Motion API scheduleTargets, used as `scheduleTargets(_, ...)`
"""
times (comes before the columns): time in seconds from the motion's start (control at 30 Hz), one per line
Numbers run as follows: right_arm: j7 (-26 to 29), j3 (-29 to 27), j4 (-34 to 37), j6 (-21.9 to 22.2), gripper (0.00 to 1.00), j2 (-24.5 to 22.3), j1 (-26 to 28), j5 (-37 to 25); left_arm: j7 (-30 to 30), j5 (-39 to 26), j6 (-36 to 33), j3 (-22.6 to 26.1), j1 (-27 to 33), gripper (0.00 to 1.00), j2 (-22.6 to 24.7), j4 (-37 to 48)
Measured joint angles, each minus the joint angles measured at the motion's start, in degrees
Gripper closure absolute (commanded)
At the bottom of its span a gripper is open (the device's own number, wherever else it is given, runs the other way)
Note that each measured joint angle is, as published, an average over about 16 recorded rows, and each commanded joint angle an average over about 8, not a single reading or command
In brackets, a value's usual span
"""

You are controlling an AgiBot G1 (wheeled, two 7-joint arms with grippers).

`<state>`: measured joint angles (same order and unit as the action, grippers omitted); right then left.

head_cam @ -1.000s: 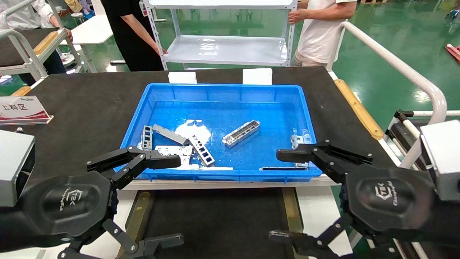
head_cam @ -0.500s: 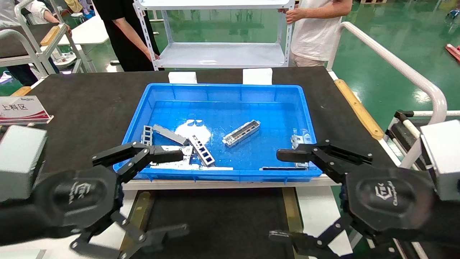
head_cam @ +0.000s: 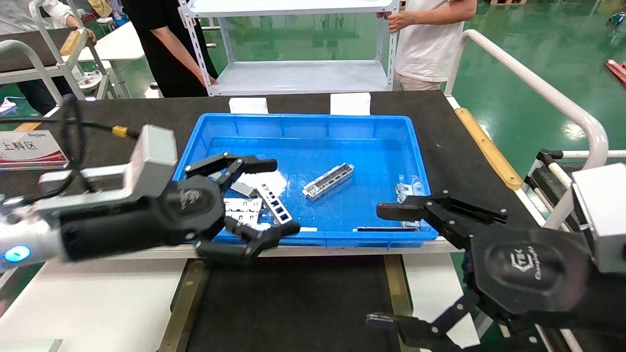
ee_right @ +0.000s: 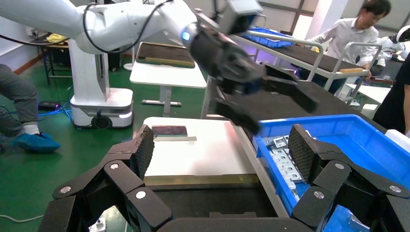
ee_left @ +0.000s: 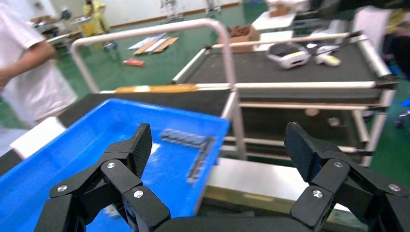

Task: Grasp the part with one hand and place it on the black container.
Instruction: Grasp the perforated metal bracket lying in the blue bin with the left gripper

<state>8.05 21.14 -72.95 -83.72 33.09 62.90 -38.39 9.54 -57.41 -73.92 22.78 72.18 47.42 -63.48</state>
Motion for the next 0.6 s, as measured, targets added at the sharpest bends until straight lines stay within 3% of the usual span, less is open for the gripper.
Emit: scheduleTargets(0.6,0.0,0.0,0.0,0.0,0.00,0.0,0.0,0.0,-9.9,-15.1,12.5,7.5,13.8,0.00,20.2,30.7)
